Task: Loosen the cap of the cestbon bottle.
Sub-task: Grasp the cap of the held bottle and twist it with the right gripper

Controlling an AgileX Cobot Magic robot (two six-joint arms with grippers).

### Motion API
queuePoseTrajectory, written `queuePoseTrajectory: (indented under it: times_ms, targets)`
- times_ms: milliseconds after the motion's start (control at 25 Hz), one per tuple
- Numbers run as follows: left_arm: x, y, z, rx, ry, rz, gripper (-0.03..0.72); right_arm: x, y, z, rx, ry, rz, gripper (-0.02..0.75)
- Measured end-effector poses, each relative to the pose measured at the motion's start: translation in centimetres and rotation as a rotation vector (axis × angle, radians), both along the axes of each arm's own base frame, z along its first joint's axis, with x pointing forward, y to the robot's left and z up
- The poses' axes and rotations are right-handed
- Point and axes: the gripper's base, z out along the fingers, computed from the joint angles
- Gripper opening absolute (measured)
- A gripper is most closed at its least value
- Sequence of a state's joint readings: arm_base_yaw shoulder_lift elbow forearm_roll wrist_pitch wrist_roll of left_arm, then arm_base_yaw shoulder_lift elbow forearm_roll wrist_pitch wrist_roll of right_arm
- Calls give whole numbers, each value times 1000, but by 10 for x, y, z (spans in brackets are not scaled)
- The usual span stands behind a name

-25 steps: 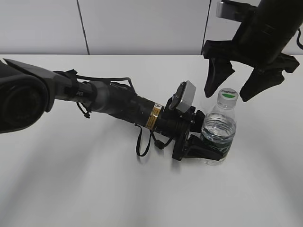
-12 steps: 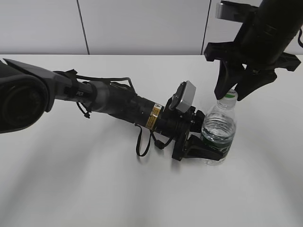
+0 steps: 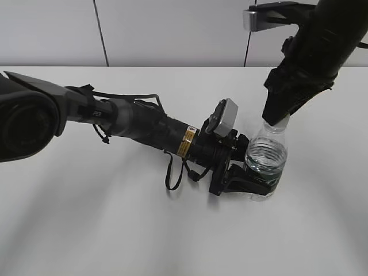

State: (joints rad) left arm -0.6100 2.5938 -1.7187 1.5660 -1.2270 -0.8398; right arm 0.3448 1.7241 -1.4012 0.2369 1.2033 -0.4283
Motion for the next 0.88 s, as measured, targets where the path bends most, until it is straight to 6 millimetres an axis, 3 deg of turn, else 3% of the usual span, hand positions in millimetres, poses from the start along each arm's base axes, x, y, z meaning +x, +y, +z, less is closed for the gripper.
queuePoseTrajectory:
  times_ms: [160, 280, 360, 600, 880]
  targets:
    - [0, 0, 0, 0, 0, 0, 504, 0, 0, 0, -16, -70, 274, 293]
    - [0, 0, 0, 0, 0, 0, 504, 0, 0, 1, -22, -93, 353, 293]
    - [0, 0, 0, 0, 0, 0, 504, 0, 0, 1, -22, -95, 358, 312]
    - [0, 0, 0, 0, 1, 0, 504, 0, -1, -1, -26, -86, 360, 468]
    - [0, 0, 0, 0, 1, 0, 504, -3, 0, 7, 7, -81, 219, 540]
